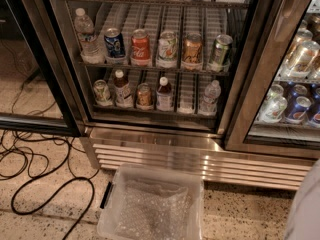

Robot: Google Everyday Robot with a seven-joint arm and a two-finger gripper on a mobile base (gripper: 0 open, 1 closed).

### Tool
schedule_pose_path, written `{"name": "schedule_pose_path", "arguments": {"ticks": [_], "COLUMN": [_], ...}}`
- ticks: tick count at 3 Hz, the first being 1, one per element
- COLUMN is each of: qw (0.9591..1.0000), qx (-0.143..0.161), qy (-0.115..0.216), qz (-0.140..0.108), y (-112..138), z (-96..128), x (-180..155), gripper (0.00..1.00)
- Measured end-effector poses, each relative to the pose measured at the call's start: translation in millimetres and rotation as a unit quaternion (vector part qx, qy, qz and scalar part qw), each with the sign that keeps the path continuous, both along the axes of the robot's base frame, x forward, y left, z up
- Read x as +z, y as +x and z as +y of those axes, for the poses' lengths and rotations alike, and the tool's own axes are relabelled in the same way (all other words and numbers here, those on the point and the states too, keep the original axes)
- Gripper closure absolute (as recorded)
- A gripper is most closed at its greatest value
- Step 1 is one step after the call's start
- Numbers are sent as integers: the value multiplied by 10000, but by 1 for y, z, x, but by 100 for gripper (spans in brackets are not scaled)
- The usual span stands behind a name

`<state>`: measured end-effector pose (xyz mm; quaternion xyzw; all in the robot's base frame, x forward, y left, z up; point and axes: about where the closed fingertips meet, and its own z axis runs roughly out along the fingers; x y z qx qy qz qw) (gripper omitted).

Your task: Pick redbull can from top shelf of fridge

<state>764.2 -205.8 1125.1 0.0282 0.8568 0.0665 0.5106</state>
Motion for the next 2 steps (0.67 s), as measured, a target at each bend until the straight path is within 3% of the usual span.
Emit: {"name": "schedule_pose_path", "arguments": {"ticks": [1, 2], "qw": [9895, 9871], "qx": [845, 920], "qy": [780, 783], "qz": [872, 1054], "y": [-41, -44], "z": [47, 51], "x": [-10, -19], "gripper": [100, 100]}}
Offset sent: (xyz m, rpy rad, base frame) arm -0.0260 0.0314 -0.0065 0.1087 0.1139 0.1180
